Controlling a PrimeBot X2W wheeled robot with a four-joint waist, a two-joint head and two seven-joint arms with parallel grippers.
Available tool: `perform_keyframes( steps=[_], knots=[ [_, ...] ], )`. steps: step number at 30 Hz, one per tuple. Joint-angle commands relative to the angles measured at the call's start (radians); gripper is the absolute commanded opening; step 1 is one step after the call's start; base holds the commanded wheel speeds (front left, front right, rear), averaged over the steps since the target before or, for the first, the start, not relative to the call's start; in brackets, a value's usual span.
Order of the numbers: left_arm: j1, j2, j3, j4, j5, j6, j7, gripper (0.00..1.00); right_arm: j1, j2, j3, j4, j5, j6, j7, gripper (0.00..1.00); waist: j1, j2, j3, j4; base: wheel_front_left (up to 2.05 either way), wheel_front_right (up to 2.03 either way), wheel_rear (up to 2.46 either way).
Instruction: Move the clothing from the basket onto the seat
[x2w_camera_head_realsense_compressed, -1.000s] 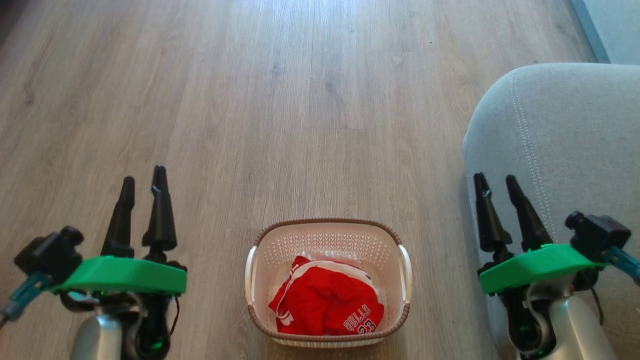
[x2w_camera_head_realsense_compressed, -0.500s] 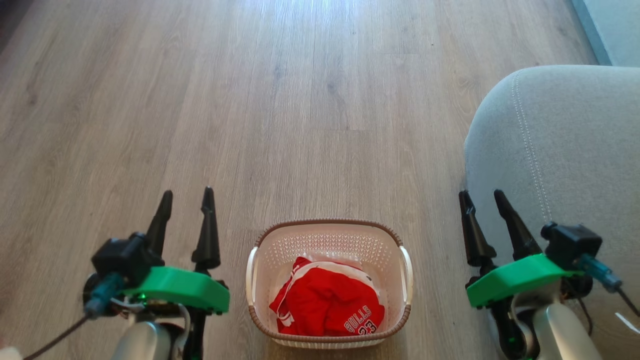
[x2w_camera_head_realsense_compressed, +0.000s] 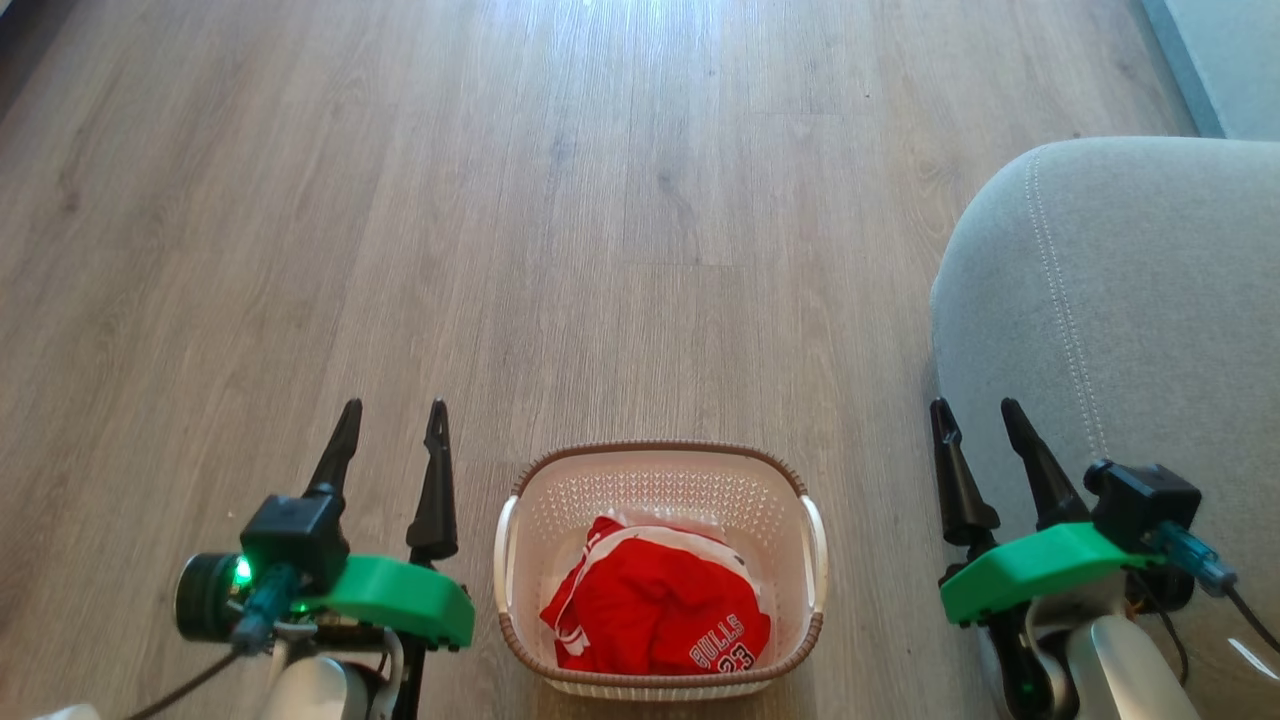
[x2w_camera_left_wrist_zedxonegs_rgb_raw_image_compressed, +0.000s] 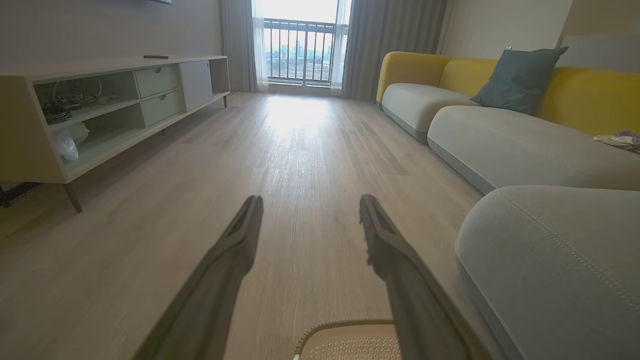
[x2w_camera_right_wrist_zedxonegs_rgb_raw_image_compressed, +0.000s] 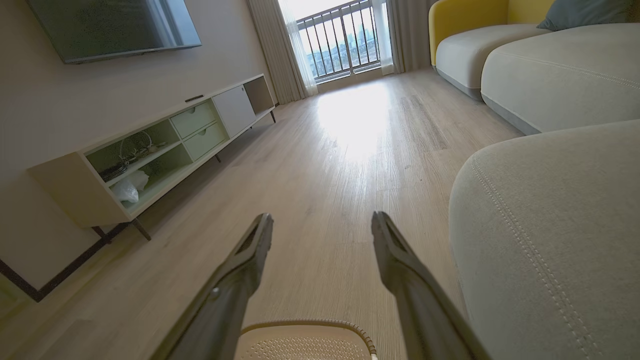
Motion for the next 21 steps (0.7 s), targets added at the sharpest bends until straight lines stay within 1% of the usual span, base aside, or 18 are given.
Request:
perform_keyframes(
  steps=[1,11,16,21],
  knots=[
    [-0.023,0.004,0.034,-0.037,0.036,0.011,-0.019,1.00,-0.062,-0.011,0.022,-0.029,-0.027,0.000,-0.017,1.00,0.0000,0.0000,-0.001,0.000,0.00,0.00,0.00],
    [-0.023,-0.006,0.031,-0.059,0.163,0.012,-0.048,1.00,-0.076,-0.011,0.036,-0.024,-0.131,0.000,-0.047,1.00,0.0000,0.0000,0.002,0.006,0.00,0.00,0.00],
    [-0.021,-0.013,0.028,-0.061,0.222,0.004,-0.063,1.00,-0.080,-0.012,0.038,-0.019,-0.181,0.000,-0.061,1.00,0.0000,0.0000,0.002,0.013,0.00,0.00,0.00],
    [-0.019,-0.019,0.037,-0.054,0.231,-0.011,-0.065,1.00,-0.082,-0.012,0.038,-0.013,-0.185,0.000,-0.064,1.00,0.0000,0.0000,0.003,0.017,0.00,0.00,0.00]
  ],
)
